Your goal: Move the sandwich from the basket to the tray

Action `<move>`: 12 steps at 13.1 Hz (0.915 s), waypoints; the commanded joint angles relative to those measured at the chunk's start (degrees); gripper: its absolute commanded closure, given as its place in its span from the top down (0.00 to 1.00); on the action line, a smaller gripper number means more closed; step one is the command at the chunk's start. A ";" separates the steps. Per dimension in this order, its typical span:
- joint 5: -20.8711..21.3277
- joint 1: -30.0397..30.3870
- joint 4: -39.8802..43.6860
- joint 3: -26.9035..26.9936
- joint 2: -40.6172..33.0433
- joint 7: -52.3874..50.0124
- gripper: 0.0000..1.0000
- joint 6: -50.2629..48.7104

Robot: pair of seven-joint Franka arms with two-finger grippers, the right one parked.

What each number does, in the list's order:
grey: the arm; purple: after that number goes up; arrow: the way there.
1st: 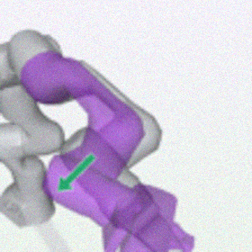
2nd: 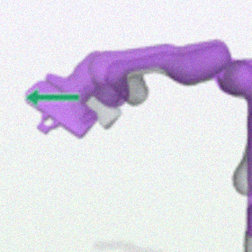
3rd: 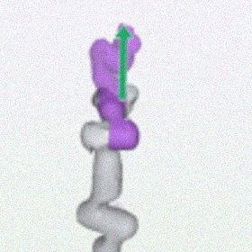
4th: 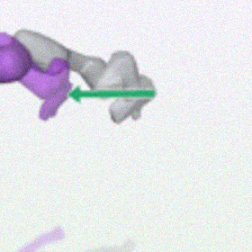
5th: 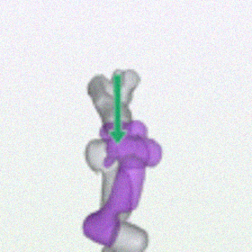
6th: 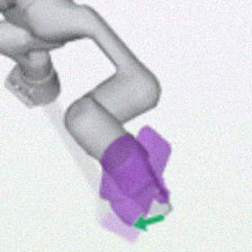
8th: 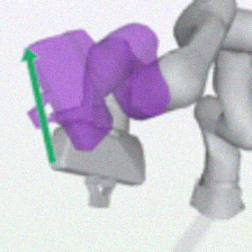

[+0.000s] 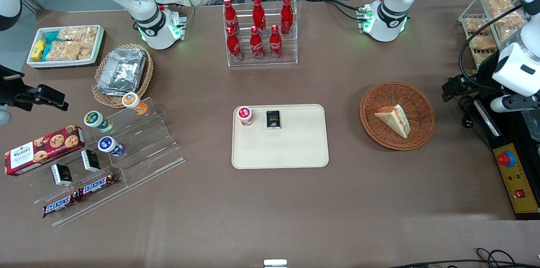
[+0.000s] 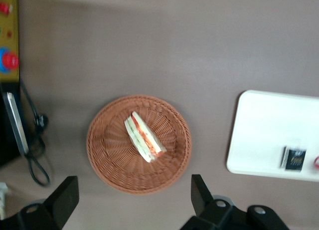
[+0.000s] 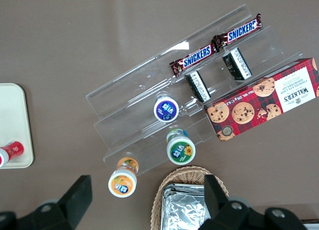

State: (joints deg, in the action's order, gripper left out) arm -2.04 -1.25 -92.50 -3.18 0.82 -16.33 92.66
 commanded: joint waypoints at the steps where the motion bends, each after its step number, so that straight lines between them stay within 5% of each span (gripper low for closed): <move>1: 1.34 -0.60 -4.33 -0.86 -1.34 -17.45 1.00 -0.38; 7: 1.87 -0.69 -33.49 -5.25 -10.05 -39.27 1.00 21.28; 12: 2.48 -0.69 -40.03 -5.87 -4.26 -47.83 1.00 32.83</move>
State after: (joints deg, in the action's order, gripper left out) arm -1.18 -1.70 -130.16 -9.21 -4.33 -61.21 121.54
